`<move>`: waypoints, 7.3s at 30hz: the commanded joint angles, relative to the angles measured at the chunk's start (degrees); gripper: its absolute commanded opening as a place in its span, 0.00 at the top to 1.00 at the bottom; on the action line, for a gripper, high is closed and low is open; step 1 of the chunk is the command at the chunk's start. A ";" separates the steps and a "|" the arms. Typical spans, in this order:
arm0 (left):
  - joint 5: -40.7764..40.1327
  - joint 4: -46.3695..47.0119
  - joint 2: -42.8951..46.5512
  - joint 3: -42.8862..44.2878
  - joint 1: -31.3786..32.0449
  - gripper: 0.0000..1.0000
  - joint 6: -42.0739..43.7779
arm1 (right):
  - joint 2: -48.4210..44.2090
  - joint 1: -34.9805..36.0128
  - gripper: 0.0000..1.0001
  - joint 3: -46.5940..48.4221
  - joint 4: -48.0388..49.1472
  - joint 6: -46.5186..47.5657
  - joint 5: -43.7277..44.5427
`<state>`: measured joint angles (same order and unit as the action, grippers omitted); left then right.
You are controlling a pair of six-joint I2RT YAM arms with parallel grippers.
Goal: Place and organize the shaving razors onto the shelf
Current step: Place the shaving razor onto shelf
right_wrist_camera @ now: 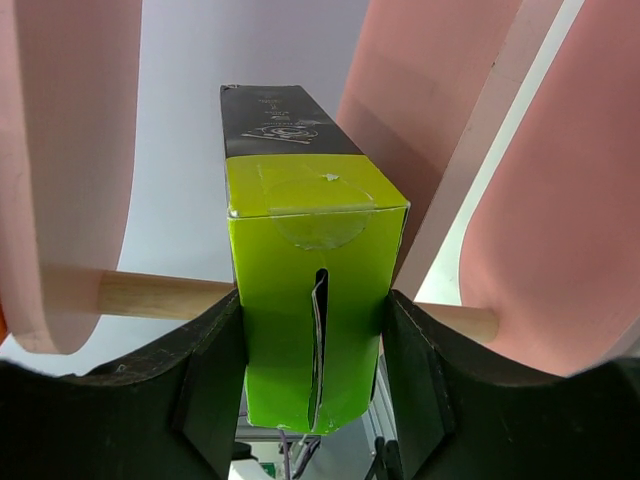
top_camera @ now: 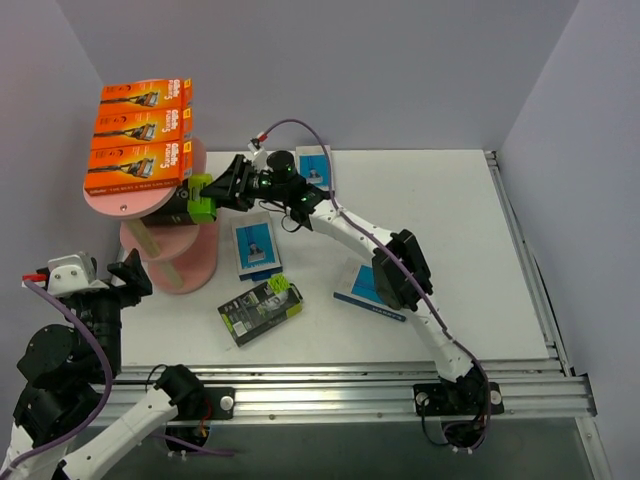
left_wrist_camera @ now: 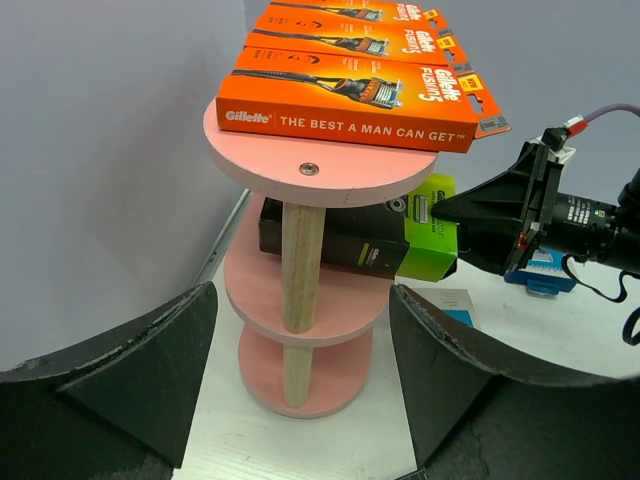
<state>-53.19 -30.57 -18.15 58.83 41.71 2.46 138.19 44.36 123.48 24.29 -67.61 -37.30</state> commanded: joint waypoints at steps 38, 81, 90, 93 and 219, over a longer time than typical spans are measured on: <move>3.36 3.58 -0.39 -2.84 0.56 0.21 1.06 | 7.88 -0.76 0.21 17.58 4.71 -4.37 0.65; 2.21 -1.69 -0.75 1.64 0.65 0.21 -0.96 | -9.51 -2.61 0.28 -8.34 7.17 3.19 3.55; 1.69 -3.36 -0.13 2.43 0.74 0.21 -1.76 | -10.75 -1.21 0.45 -9.93 5.15 6.00 3.37; 1.77 -4.06 -0.04 2.87 0.65 0.21 -1.76 | -10.49 -0.94 0.46 -9.93 5.24 5.92 3.46; 14.17 -25.51 -56.73 14.38 2.14 0.33 -9.76 | -46.78 -35.30 0.34 -79.27 47.33 -9.55 -15.78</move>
<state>-34.81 -54.52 -73.25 70.19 43.48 -9.76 91.29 9.91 44.53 66.41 -76.79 -50.24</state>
